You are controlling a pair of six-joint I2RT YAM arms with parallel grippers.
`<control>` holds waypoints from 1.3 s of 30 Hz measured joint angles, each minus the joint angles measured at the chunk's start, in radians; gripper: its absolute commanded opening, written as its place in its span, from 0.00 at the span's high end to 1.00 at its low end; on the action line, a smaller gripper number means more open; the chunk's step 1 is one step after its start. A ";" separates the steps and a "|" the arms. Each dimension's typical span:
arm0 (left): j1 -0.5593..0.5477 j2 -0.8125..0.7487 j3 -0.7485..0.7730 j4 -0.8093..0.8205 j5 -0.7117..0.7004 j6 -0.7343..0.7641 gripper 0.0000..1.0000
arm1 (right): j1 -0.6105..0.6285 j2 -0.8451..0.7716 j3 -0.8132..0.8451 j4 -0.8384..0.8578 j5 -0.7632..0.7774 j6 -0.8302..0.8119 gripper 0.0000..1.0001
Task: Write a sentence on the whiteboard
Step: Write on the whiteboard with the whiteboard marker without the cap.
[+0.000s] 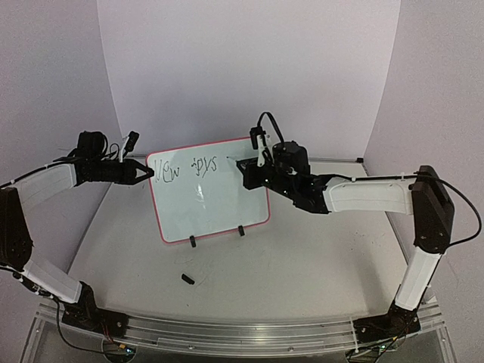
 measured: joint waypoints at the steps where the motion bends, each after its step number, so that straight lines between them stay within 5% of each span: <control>1: 0.000 0.000 0.000 0.000 0.000 0.000 0.90 | 0.000 0.007 0.006 -0.001 0.000 0.000 1.00; 15: 0.000 0.000 0.000 -0.008 0.008 0.037 1.00 | 0.000 0.038 0.029 -0.022 0.020 0.004 1.00; 39: 0.000 0.007 0.000 -0.019 0.017 0.077 1.00 | 0.002 0.063 0.049 -0.024 0.093 0.008 1.00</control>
